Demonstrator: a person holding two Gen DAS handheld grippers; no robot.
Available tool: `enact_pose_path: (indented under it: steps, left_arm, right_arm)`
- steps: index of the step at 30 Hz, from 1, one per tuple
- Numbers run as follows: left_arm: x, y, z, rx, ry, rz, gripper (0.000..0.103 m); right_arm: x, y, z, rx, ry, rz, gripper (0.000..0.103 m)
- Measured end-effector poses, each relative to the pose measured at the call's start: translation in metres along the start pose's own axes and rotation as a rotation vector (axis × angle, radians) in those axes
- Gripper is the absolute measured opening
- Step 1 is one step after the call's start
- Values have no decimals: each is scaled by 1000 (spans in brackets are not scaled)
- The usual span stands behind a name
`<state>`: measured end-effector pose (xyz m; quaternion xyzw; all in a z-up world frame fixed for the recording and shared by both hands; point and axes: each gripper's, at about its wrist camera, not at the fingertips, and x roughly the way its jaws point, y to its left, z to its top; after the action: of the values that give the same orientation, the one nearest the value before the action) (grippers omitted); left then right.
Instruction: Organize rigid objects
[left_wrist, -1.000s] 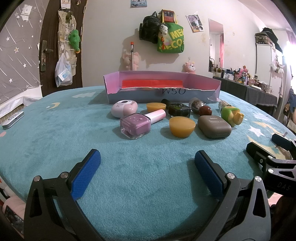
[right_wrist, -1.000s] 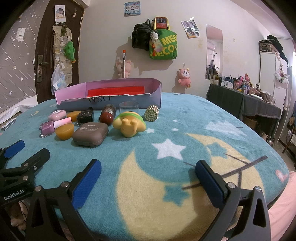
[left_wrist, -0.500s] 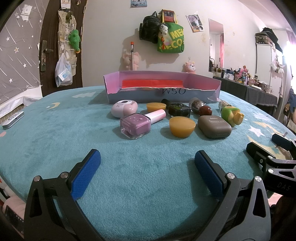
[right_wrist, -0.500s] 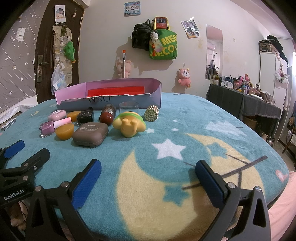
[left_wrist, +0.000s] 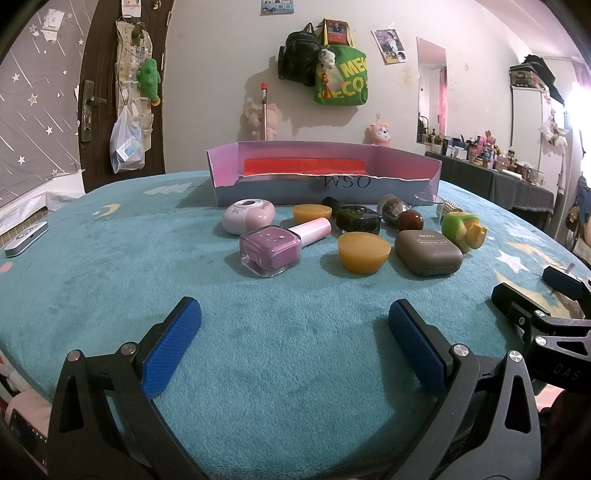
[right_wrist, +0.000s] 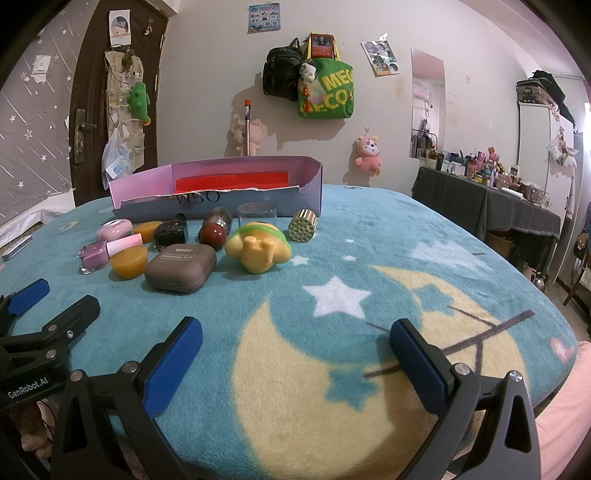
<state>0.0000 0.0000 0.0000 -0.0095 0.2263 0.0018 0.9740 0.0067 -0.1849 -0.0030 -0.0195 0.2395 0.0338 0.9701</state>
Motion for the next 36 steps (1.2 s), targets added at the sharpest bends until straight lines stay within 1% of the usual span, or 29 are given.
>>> enact_pose_path:
  steps: [17,21,27,29,31,33,36]
  left_arm:
    - [0,0,0,2,12,-6,103]
    - [3,4,7,-1,32,-13,103]
    - [10,17,20,-44,65,-17,103]
    - [14,24,26,-65,91,-33,103]
    - [17,31,32,-78,125,-68,103]
    - [19,32,38,-62,143,-66,103]
    - [22,33,51,-6,150,-53,103]
  right_arm:
    - [0,0,0,0,2,1,103]
    - [-1,0,0,1,10,2,103]
    - [7,1,8,4,35,14,103]
    - [9,1,13,5,38,19,103]
    - [8,1,18,6,33,20,103]
    - [9,1,25,10,29,19,103]
    - [13,1,37,15,34,22,103]
